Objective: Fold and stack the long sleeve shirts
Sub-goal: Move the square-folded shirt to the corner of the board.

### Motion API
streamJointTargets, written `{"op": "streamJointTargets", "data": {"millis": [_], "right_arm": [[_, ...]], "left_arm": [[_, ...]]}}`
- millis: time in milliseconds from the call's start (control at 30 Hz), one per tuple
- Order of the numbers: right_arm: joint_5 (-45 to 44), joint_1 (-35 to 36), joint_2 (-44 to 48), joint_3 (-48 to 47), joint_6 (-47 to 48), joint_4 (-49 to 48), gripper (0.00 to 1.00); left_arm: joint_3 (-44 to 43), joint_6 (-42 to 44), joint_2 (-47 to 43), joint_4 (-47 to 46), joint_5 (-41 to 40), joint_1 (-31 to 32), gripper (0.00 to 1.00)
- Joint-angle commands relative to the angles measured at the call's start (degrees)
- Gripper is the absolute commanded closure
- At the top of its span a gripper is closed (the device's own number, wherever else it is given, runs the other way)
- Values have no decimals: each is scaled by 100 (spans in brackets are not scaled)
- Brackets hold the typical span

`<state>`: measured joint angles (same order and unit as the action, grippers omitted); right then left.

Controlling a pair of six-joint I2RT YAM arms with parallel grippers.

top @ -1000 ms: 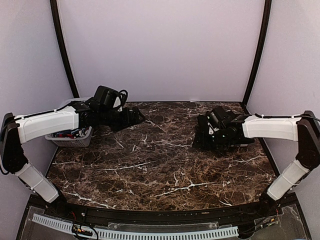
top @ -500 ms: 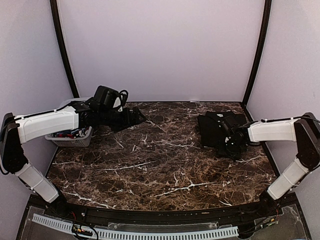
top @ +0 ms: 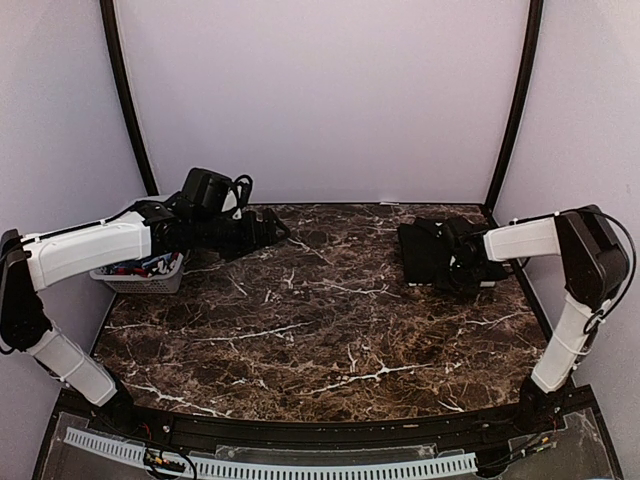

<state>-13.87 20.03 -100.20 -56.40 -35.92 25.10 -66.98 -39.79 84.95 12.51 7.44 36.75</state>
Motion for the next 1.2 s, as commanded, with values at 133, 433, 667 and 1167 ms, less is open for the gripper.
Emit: {"op": "streamJointTargets", "data": {"millis": [133, 433, 667, 1167], "right_arm": [[368, -585, -855, -627, 371, -240, 40], [380, -1140, -1348, -1299, 1066, -91, 39], [378, -1290, -1578, -1557, 1427, -73, 38], [729, -1282, -1053, -1193, 1375, -176, 32]], "left_arm": [[80, 53, -287, 61, -60, -35, 1], [76, 49, -262, 133, -39, -40, 1], [34, 25, -196, 114, -8, -35, 1], [-116, 114, -83, 222, -102, -37, 1]]}}
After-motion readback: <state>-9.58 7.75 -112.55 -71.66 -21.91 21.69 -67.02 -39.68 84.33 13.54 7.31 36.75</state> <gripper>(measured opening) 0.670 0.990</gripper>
